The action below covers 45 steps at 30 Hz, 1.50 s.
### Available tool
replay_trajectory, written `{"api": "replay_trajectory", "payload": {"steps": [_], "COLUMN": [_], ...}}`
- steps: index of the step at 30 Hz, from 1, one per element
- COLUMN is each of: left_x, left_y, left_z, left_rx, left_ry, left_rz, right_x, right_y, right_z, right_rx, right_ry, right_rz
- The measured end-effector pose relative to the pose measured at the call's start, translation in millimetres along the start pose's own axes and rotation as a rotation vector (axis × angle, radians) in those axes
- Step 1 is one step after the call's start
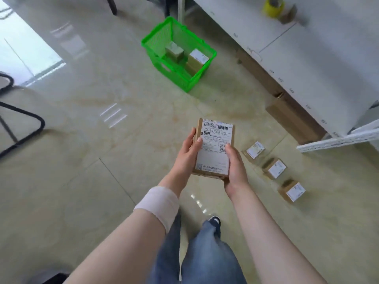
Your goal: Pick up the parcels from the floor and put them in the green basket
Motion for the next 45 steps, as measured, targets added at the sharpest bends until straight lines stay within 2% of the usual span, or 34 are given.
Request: {"api": "replay_trajectory", "payload": {"steps": [5, 8, 17, 22, 31, 36, 41, 45], "left_x": [59.1, 85.5, 128.4, 164.8, 227.4, 233.3, 203.8, 174.2], "left_y": [60.5, 100.4, 225.3, 281.1, 403.3, 452.5, 485.5, 503.2], "left_z": [30.3, 57.4, 138.3, 184.4, 297.5, 356.3, 429.5, 501.4], "left_rx": [-0.059, -0.091, -0.165, -0.142, -0.098, -0.032, 0.018, 0.060], "left_ry": [0.061, 0.090, 0.157, 0.192, 0.074, 0.002, -0.084, -0.100], "left_rz": [-0.046, -0.080, -0.072, -0.087, 0.000, 0.072, 0.194, 0.203], "right_x": [-91.6, -138.3, -254.5, -323.8, -446.8, -479.0, -476.2, -465.2], "right_y": [-26.5, -41.9, -124.6, -151.0, -200.7, -223.3, -248.4, -258.6], "right_z": [33.9, 60.5, 154.0, 199.6, 283.4, 330.9, 394.1, 465.6], "right_rx": [0.041, 0.050, 0.113, 0.084, 0.066, 0.053, 0.035, -0.009], "right_ry": [-0.088, -0.087, -0.183, -0.206, -0.107, -0.002, 0.115, 0.160], "right_rz": [-0.027, -0.040, -0.122, -0.141, -0.033, 0.029, 0.115, 0.130]}}
Point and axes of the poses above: each hand's wrist, its own z-axis towards the middle knuckle, its own x-axis out of the back of the hand, y = z × x, the point moved 4 cm from there along z, towards the middle knuckle, and after that the axes turned 6 degrees about x, right-handed, at the moved point
